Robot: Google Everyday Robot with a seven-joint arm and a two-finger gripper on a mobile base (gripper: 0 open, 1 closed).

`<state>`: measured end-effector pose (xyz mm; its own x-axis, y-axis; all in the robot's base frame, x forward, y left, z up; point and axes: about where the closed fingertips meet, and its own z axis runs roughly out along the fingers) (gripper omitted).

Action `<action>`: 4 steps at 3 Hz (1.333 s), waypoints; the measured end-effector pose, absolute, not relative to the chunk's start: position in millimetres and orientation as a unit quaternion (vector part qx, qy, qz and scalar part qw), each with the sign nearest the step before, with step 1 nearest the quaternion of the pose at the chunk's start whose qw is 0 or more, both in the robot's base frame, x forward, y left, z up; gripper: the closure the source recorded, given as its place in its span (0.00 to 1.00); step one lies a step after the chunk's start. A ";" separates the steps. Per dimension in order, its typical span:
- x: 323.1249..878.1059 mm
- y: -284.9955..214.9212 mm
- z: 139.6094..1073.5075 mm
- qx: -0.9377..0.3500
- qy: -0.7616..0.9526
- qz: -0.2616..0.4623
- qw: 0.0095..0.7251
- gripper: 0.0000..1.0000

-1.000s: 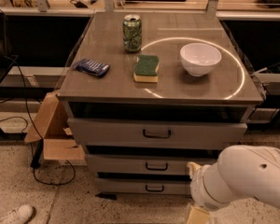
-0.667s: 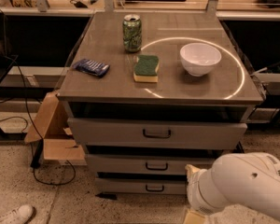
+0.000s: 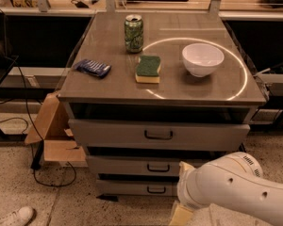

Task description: Open middle drawer

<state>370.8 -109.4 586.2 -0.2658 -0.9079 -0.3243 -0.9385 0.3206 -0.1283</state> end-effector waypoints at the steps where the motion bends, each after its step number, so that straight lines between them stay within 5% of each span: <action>1: 379.3 -92.1 553.8 -0.580 0.793 0.057 0.178 0.00; 4: 420.0 -79.1 512.4 -0.564 0.803 0.059 0.186 0.00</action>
Offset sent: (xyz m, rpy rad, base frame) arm 0.0304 0.0477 -0.0901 0.0708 0.0207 -0.0026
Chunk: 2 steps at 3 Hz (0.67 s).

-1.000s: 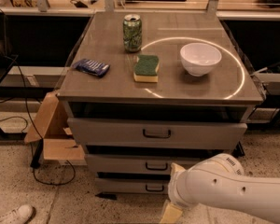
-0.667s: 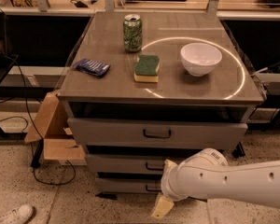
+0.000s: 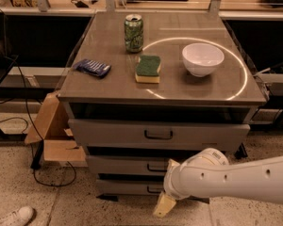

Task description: Open middle drawer

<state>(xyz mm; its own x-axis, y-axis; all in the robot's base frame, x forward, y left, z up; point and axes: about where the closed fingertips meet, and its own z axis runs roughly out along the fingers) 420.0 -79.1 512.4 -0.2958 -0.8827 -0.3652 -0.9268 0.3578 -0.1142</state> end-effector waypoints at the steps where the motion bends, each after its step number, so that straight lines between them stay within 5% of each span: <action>1: 437.4 -85.3 492.3 -0.548 0.814 0.058 0.185 0.00; 2: 448.9 -96.3 473.5 -0.536 0.823 0.052 0.178 0.00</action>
Offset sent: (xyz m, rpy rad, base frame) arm 0.0389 -0.0215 -0.0805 -0.0394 0.0218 -0.1186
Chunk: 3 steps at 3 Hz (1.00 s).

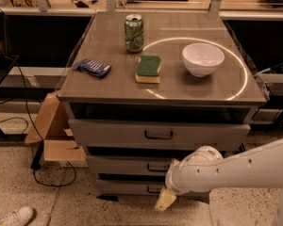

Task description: Open middle drawer

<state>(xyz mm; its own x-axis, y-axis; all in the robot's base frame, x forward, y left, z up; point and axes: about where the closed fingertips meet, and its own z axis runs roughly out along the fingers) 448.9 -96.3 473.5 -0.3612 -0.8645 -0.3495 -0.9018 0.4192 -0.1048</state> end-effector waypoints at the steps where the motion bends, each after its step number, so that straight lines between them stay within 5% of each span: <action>1: 473.5 -111.8 457.8 -0.524 0.831 0.039 0.183 0.00; 3: 501.1 -87.5 452.3 -0.529 0.825 0.043 0.193 0.00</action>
Offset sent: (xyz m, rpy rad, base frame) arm 0.0396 -0.0230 -0.0150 -0.0155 -0.0534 -0.0529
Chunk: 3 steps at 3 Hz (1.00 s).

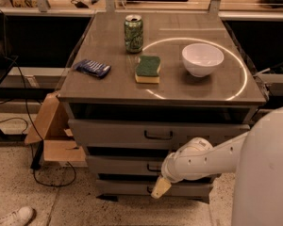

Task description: Open middle drawer

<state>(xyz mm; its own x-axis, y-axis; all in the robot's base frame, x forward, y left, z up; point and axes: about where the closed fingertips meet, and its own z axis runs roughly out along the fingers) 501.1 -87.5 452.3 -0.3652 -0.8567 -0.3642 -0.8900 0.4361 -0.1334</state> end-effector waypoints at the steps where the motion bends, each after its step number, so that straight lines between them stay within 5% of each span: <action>1: 507.5 -81.4 446.4 -0.533 0.823 0.043 0.191 0.00; 3: 504.0 -79.9 402.8 -0.549 0.821 0.044 0.150 0.00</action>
Offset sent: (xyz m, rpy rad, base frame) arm 0.0096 0.0080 -0.0545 -0.0527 0.0589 0.0177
